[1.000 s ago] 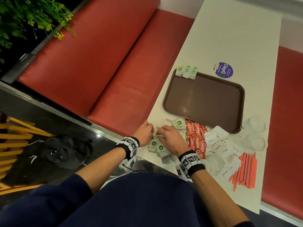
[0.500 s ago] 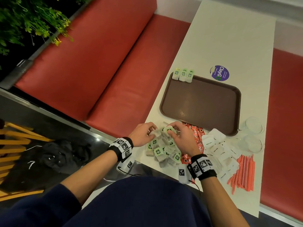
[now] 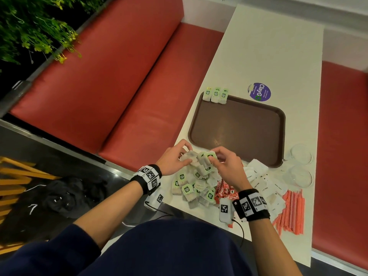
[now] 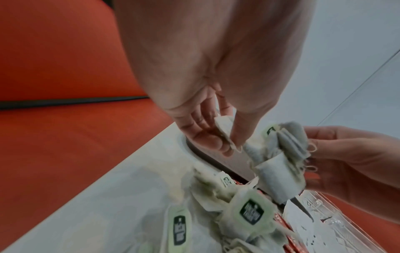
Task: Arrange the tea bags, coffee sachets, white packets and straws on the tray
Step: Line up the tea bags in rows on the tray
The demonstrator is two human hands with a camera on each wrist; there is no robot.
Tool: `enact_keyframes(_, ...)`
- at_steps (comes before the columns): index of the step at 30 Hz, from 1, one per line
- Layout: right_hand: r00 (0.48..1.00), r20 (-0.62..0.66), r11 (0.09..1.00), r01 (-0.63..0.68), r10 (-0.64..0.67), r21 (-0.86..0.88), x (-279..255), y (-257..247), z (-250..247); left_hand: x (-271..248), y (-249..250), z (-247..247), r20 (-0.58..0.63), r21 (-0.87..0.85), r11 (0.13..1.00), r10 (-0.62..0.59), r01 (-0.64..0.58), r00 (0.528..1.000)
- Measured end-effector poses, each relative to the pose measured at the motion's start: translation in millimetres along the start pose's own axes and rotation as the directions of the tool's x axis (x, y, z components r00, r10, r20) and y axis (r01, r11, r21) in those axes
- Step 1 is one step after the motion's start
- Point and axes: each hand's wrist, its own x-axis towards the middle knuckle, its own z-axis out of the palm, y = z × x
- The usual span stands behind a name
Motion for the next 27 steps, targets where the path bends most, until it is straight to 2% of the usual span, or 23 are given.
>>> enact_keyframes(2, 1.000, -0.015, 0.999, 0.008, -0.007, 0.036, -1, -5, -5, 3, 1, 0, 0.008, -0.015, 1.000, 0.026, -0.025, 1.000)
enact_keyframes(5, 1.000, -0.016, 1.000, -0.007, 0.007, 0.001, -2, -4, -6, 4, 0, 2, 0.026, -0.031, 0.998, 0.048, -0.047, 0.999)
enact_keyframes(11, 0.999, -0.011, 0.998, -0.038, 0.039, 0.053, -9, -16, -14, 10, 5, 1, -0.017, -0.012, 1.000, 0.000, 0.000, 1.000)
enact_keyframes(13, 1.000, -0.004, 0.992, -0.006, 0.007, 0.122, -12, -33, -25, 10, 17, -5, -0.013, -0.071, 0.997, 0.001, -0.001, 1.000)
enact_keyframes(14, 1.000, -0.001, 0.985, 0.017, -0.017, 0.172, -13, -44, -31, 12, 24, -6, -0.002, -0.153, 0.988, -0.032, 0.031, 0.999)
enact_keyframes(15, 0.999, -0.005, 0.973, 0.040, -0.040, 0.228, -13, -53, -36, 13, 33, -8, 0.023, -0.288, 0.953, -0.088, 0.091, 0.996)
enact_keyframes(17, 0.997, -0.035, 0.952, 0.077, -0.069, 0.298, -9, -70, -42, 19, 48, -6, 0.124, -0.558, 0.800, -0.185, 0.223, 0.975)
enact_keyframes(20, 0.989, -0.126, 0.967, 0.105, -0.078, 0.231, 5, -81, -36, 28, 66, -1, 0.242, -0.774, 0.575, -0.119, 0.266, 0.963)
enact_keyframes(22, 0.978, -0.190, 0.983, 0.110, -0.082, 0.145, 13, -81, -28, 32, 76, 0, 0.244, -0.846, 0.476, -0.056, 0.241, 0.968)
enact_keyframes(23, 0.971, -0.221, 0.987, 0.120, -0.094, 0.107, 17, -80, -24, 33, 80, 0, 0.221, -0.852, 0.475, -0.051, 0.218, 0.974)
enact_keyframes(24, 0.964, -0.244, 0.990, 0.127, -0.107, 0.067, 19, -79, -21, 36, 80, 1, 0.181, -0.839, 0.513, -0.055, 0.183, 0.982)
enact_keyframes(27, 0.944, -0.294, 0.989, 0.140, -0.149, -0.053, 23, -74, -16, 40, 76, 3, 0.045, -0.721, 0.687, -0.077, 0.086, 0.996)
